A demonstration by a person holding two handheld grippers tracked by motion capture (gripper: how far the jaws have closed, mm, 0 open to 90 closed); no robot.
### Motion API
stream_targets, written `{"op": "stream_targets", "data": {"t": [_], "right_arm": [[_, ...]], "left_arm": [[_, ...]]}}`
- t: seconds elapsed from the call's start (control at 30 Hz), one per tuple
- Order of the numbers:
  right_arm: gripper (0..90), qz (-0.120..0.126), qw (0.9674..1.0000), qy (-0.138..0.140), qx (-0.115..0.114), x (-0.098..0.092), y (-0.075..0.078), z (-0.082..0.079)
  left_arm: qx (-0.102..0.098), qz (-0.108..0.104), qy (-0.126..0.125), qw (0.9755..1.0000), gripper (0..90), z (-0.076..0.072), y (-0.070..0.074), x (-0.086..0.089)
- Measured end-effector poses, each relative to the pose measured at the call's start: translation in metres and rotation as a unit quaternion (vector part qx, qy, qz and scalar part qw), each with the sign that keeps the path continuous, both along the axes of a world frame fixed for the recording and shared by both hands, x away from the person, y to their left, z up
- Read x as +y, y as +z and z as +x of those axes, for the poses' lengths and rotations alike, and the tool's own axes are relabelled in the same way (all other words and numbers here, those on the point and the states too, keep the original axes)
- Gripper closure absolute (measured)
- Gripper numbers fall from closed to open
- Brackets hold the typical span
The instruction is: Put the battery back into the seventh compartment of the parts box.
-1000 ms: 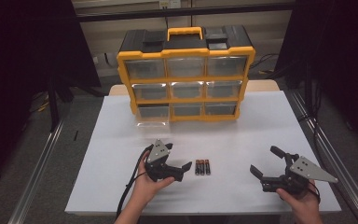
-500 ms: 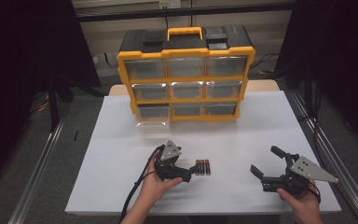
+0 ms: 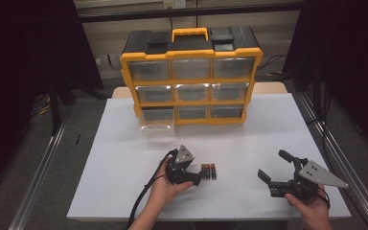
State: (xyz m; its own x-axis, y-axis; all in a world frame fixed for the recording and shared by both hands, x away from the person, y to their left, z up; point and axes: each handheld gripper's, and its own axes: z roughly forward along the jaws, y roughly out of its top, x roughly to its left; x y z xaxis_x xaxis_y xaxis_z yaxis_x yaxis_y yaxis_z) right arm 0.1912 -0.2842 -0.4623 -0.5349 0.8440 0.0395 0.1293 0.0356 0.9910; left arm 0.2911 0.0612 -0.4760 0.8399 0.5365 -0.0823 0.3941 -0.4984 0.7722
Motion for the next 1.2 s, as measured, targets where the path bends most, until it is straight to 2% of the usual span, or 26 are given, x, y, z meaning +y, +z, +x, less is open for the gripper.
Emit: {"op": "stream_targets", "data": {"t": [0.03,0.1,0.13,0.17,0.2,0.23,0.3,0.33,0.43,0.47,0.5,0.57,0.63,0.67,0.73,0.77,0.8,0.87,0.93,1.03,1.07,1.1,1.13,1.17,1.2], "right_arm": [[0.7,0.000,1.0000,0.000,0.000,0.000,0.000,0.000],[0.7,0.000,1.0000,0.001,0.000,0.000,0.000,0.000],[0.7,-0.002,1.0000,0.000,0.000,0.000,0.000,0.000],[0.7,-0.002,1.0000,0.001,0.000,0.000,0.000,0.000],[0.7,-0.002,1.0000,0.001,0.000,0.000,0.000,0.000],[0.7,0.000,1.0000,0.001,-0.001,0.001,0.000,0.000],[0.7,0.000,1.0000,0.001,-0.001,0.000,0.000,0.000],[0.7,-0.001,1.0000,0.002,-0.001,0.000,0.000,0.000],[0.7,-0.001,1.0000,0.001,-0.001,0.000,0.000,0.000],[0.7,-0.001,1.0000,0.001,-0.001,0.000,0.000,0.000],[0.7,0.000,1.0000,0.001,-0.001,0.000,0.000,0.000],[0.7,0.000,1.0000,0.002,-0.002,0.000,0.000,0.000],[0.7,0.000,1.0000,0.002,-0.002,-0.001,0.000,0.000],[0.7,0.000,1.0000,0.002,-0.002,-0.001,0.000,0.000],[0.7,0.000,1.0000,0.003,-0.002,0.000,0.000,0.001],[0.7,0.000,1.0000,0.003,0.000,0.000,0.000,0.000],[0.7,0.001,1.0000,0.003,0.000,0.000,0.000,0.000],[0.7,0.003,1.0000,0.001,0.001,0.000,0.001,0.000],[0.7,0.000,1.0000,0.003,-0.001,0.000,0.000,0.000],[0.7,0.001,1.0000,0.003,-0.002,0.000,0.000,0.000],[0.7,0.001,1.0000,0.003,-0.002,0.000,0.000,0.000],[0.8,0.001,1.0000,0.003,0.000,0.000,0.000,0.000],[0.7,0.001,1.0000,0.004,0.000,0.000,0.000,0.000],[0.7,0.001,1.0000,0.004,-0.001,0.000,0.000,0.000],[0.7,0.001,1.0000,0.003,-0.001,0.000,0.000,0.000]], "left_arm": [[0.005,0.018,-0.005,0.9998,34.5,0.000,0.001,0.001],[0.015,0.021,-0.005,0.9997,37.2,0.000,0.001,0.000],[0.011,0.018,0.009,0.9997,38.3,-0.001,0.000,-0.002],[0.020,0.006,0.000,0.9998,39.5,0.001,0.000,-0.002],[0.021,0.003,0.003,0.9998,40.3,0.001,0.000,-0.002],[0.027,0.015,0.001,0.9995,41.4,0.000,0.001,-0.002],[0.028,0.006,0.000,0.9996,42.8,-0.001,0.001,-0.005],[0.035,0.020,-0.004,0.9992,45.5,-0.001,0.003,-0.004],[0.037,0.024,0.000,0.9990,50.9,0.000,0.002,-0.005],[0.043,0.034,0.004,0.9985,51.3,0.001,0.003,-0.004],[0.046,0.031,0.010,0.9984,52.2,0.001,0.002,-0.003],[0.053,0.042,0.010,0.9977,59.0,0.003,0.002,-0.001],[0.058,0.055,0.018,0.9967,61.8,0.004,0.003,0.001],[0.062,0.047,0.022,0.9968,63.1,0.004,0.002,0.001],[0.062,0.058,0.020,0.9962,69.1,0.006,0.003,0.003],[0.057,0.056,0.025,0.9965,72.6,0.007,0.002,0.003],[0.065,0.057,0.035,0.9957,75.6,0.008,0.002,0.004],[0.067,0.048,0.036,0.9959,76.7,0.009,0.002,0.004],[0.075,0.056,0.031,0.9952,77.2,0.010,0.004,0.004],[0.093,0.044,0.037,0.9940,77.3,0.013,0.004,0.007],[0.095,0.030,0.034,0.9944,77.3,0.014,0.003,0.008],[0.103,0.040,0.027,0.9935,77.3,0.015,0.005,0.009],[0.101,0.044,0.026,0.9935,77.3,0.016,0.007,0.011],[0.098,0.041,0.029,0.9939,77.3,0.016,0.008,0.012],[0.104,0.039,0.024,0.9935,77.3,0.017,0.011,0.013]]}}
